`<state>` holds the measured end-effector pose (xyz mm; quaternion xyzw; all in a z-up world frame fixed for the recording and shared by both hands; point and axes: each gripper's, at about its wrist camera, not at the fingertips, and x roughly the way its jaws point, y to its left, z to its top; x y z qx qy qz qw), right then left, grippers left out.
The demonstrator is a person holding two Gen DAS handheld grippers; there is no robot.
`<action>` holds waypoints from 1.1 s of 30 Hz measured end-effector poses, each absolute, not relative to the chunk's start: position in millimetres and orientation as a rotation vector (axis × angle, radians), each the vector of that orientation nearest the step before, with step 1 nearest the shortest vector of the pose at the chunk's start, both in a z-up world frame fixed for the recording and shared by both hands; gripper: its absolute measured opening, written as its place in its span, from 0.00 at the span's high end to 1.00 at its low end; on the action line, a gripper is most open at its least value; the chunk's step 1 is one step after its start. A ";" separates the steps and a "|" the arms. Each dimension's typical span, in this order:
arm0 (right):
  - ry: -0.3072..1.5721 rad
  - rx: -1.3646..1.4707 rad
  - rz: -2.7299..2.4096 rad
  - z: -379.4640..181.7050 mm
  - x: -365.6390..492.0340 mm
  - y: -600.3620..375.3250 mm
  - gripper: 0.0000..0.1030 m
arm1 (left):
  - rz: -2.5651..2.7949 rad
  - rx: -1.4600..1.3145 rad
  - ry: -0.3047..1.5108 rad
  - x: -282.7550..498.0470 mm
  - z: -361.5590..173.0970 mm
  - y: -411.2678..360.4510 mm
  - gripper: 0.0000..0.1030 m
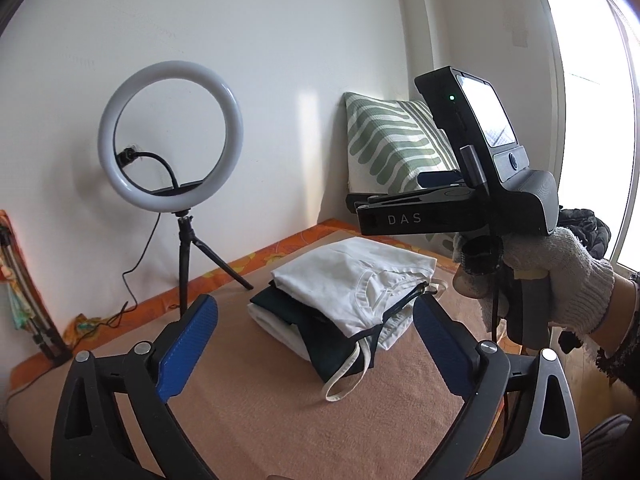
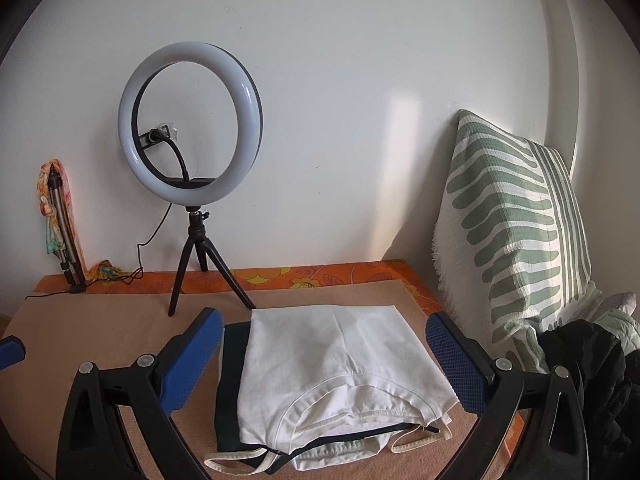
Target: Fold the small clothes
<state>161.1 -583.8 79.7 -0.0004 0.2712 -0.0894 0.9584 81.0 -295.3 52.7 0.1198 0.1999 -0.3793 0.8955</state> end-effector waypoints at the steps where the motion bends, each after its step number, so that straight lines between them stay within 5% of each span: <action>1: 0.548 -0.001 -0.179 80.6 156.3 -577.7 0.00 | -0.782 0.248 0.411 77.6 54.0 -289.2 0.05; 33: 0.552 0.036 -0.174 15.9 79.5 -454.9 0.00 | -0.594 0.246 0.509 56.6 -4.7 -177.6 0.01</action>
